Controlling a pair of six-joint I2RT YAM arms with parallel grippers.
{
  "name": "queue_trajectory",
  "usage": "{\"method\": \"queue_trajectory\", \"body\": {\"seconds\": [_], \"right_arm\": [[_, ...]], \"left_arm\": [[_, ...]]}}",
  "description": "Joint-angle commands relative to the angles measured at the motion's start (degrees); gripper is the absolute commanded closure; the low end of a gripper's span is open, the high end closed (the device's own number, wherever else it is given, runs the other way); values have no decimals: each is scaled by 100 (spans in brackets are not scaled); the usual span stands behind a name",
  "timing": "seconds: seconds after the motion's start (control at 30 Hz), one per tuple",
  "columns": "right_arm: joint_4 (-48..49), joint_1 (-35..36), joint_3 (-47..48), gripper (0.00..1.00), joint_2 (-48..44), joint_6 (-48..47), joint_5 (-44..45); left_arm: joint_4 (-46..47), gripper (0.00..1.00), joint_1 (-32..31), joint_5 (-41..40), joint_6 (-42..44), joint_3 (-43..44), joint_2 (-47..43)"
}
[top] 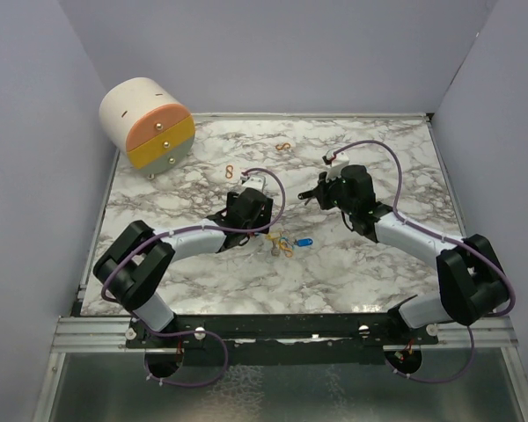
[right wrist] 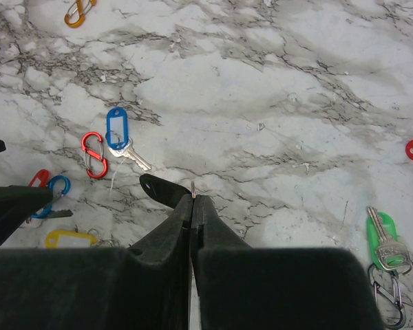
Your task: Put the keys on the keyring
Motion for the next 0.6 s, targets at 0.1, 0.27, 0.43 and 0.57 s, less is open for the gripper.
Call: {"method": "queue_trajectory", "body": {"seconds": [0.1, 0.27, 0.43, 0.57], "right_arm": [[98, -4, -64, 100, -110, -92, -145], [77, -4, -37, 100, -83, -83, -154], [74, -4, -39, 100, -88, -77, -129], [69, -4, -31, 100, -69, -74, -135]], "left_arm": [[-213, 24, 46, -180, -177, -56, 157], [-248, 24, 138, -169, -209, -180, 161], [-309, 24, 277, -174, -248, -266, 162], [-319, 24, 422, -160, -277, -402, 83]]}}
